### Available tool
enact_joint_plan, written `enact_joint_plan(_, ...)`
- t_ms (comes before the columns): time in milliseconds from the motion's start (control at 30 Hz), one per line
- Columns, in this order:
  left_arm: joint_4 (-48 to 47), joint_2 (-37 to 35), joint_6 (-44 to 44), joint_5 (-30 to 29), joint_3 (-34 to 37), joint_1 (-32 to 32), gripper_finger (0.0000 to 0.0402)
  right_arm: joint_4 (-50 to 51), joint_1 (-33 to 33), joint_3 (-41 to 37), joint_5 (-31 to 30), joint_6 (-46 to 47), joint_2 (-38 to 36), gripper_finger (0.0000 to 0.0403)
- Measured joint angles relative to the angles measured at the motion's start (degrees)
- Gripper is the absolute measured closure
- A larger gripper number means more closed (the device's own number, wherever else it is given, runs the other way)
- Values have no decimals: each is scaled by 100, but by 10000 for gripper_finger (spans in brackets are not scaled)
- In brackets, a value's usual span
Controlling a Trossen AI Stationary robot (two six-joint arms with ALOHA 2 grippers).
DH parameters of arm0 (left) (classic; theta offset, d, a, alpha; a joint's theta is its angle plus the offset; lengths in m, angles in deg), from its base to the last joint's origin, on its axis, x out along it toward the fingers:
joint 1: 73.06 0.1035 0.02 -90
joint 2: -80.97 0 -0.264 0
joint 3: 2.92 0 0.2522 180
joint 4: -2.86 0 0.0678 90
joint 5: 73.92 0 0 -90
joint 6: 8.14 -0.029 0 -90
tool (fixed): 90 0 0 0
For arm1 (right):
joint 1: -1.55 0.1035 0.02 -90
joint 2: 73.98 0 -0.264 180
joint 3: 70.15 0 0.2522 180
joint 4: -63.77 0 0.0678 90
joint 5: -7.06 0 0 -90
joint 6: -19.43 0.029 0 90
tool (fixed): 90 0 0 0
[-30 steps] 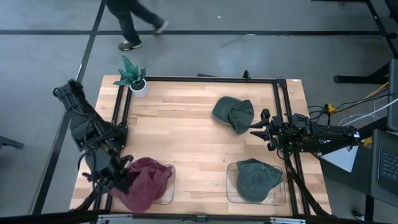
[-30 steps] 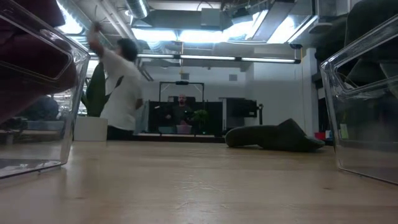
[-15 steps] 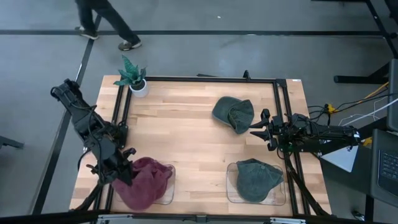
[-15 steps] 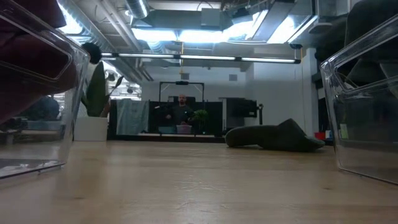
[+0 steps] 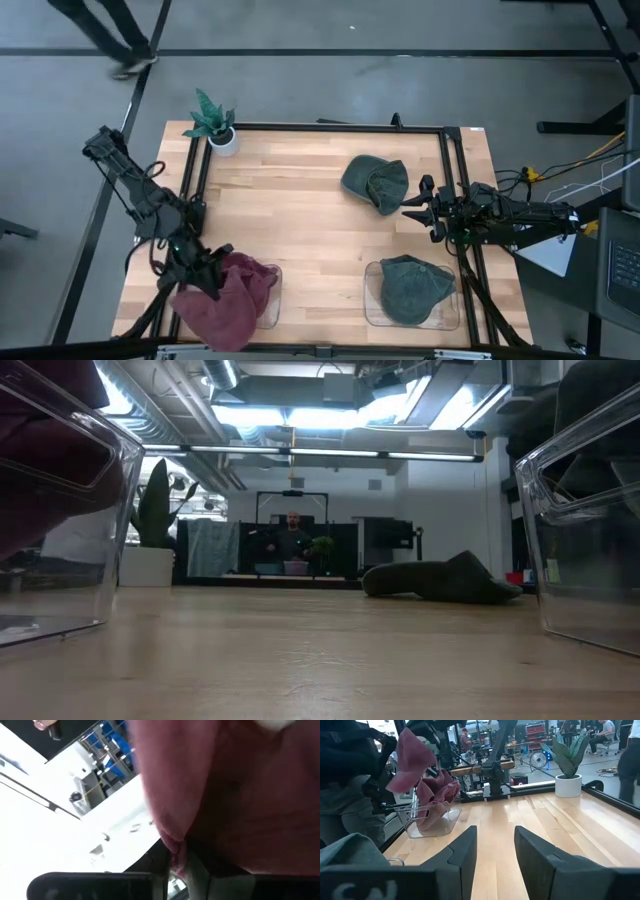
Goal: Pick & Place hat
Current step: Put the red cap into the left transparent bin
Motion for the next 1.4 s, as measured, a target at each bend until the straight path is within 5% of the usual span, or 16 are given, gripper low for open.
enact_joint_plan(533, 524, 294, 1408, 104, -211, 589, 374, 1, -2, 1, 0, -1, 0, 271)
enact_joint_plan(867, 446, 268, 2728, -1752, -190, 418, 371, -1, -2, 1, 0, 5, 0, 271)
enact_joint_plan(1400, -638, -485, 3094, -1382, 507, 51, 377, 1, -1, 1, 0, 8, 0, 271)
